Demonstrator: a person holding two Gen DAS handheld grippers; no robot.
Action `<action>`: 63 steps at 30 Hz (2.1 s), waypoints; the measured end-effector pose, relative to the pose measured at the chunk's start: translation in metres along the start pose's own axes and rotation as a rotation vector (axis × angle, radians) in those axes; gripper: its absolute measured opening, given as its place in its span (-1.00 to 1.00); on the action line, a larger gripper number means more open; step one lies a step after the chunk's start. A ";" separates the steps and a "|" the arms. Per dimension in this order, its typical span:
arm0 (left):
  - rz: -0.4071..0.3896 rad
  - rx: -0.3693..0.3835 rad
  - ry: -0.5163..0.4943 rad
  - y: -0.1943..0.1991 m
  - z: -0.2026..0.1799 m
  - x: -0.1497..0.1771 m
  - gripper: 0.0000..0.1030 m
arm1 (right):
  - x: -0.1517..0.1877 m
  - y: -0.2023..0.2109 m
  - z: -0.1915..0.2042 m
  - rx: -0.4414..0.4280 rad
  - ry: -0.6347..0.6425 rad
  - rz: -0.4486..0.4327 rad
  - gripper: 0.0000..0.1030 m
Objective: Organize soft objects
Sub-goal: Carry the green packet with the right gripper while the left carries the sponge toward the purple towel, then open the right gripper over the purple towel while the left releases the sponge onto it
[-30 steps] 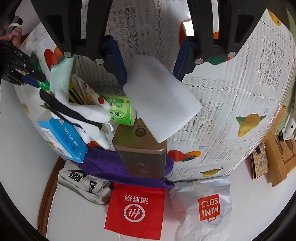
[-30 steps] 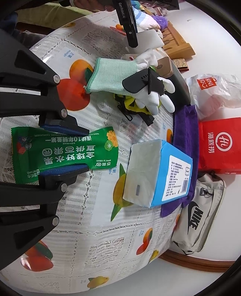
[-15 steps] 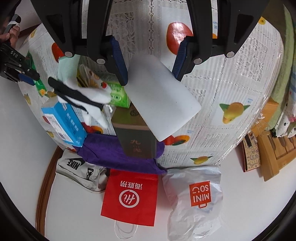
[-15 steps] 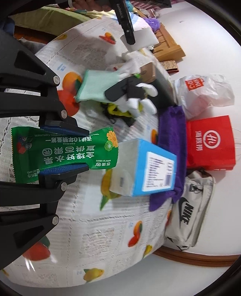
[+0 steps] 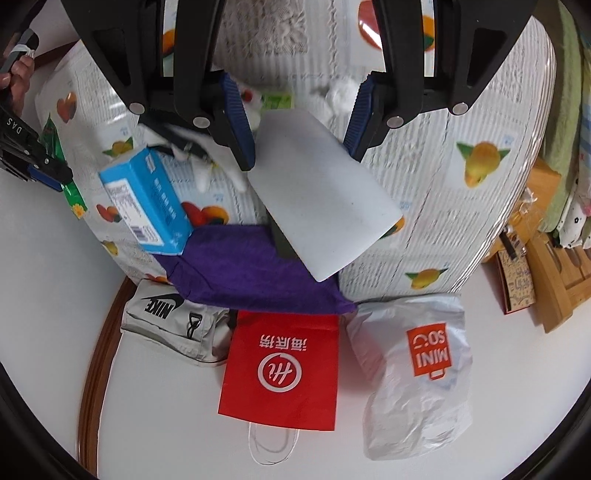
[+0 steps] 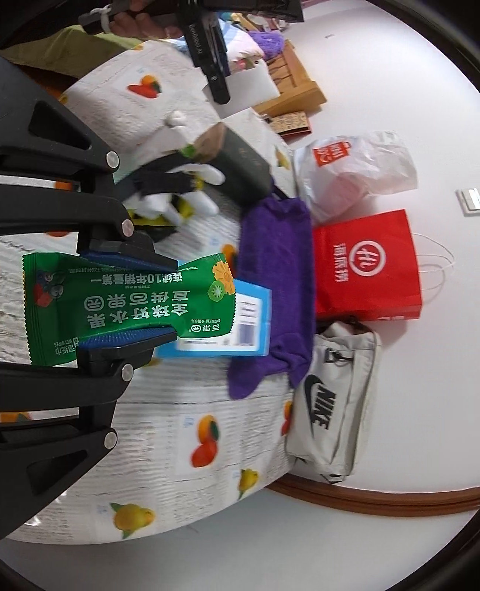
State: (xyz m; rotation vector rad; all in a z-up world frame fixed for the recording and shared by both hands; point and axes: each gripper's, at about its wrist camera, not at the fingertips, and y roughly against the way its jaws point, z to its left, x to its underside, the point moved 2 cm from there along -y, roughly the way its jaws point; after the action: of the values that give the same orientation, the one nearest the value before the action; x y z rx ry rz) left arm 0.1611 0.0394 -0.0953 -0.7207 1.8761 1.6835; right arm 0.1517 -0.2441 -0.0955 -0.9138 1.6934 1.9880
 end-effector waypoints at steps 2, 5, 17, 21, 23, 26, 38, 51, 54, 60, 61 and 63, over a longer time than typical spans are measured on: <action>0.000 -0.005 -0.006 -0.002 -0.002 -0.007 -0.09 | -0.010 -0.005 -0.002 0.000 -0.003 -0.005 -0.42; 0.006 -0.010 -0.008 -0.008 -0.003 -0.020 -0.09 | -0.025 -0.014 -0.004 -0.010 -0.006 -0.014 -0.42; 0.047 -0.018 -0.006 -0.054 -0.002 -0.068 -0.09 | -0.088 -0.062 -0.012 -0.022 -0.007 -0.039 -0.42; 0.064 -0.008 0.005 -0.075 0.000 -0.085 -0.09 | -0.107 -0.083 -0.016 -0.034 -0.012 -0.033 -0.42; 0.068 -0.010 0.001 -0.084 -0.001 -0.093 -0.09 | -0.117 -0.094 -0.020 -0.034 -0.015 -0.031 -0.42; 0.081 -0.019 -0.002 -0.099 0.000 -0.104 -0.09 | -0.129 -0.111 -0.025 -0.033 -0.011 -0.023 -0.42; 0.145 -0.008 0.005 -0.165 0.002 -0.144 -0.09 | -0.166 -0.184 -0.049 -0.058 -0.019 0.037 -0.42; 0.275 0.013 0.019 -0.238 -0.001 -0.156 -0.09 | -0.168 -0.241 -0.053 -0.076 0.027 0.154 -0.42; 0.295 0.029 0.020 -0.247 -0.001 -0.157 -0.05 | -0.168 -0.248 -0.054 -0.074 0.032 0.172 -0.42; 0.310 0.018 0.014 -0.259 -0.003 -0.159 0.07 | -0.167 -0.257 -0.053 -0.076 0.048 0.197 -0.38; 0.313 0.019 0.016 -0.260 -0.003 -0.160 0.10 | -0.167 -0.258 -0.052 -0.078 0.051 0.203 -0.35; 0.318 0.022 0.019 -0.261 -0.004 -0.160 0.38 | -0.166 -0.261 -0.051 -0.080 0.055 0.211 -0.31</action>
State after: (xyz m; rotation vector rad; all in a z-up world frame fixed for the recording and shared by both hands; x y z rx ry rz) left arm 0.4562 0.0202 -0.1738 -0.4475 2.1065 1.8465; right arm 0.4534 -0.2186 -0.1756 -0.8546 1.8180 2.1996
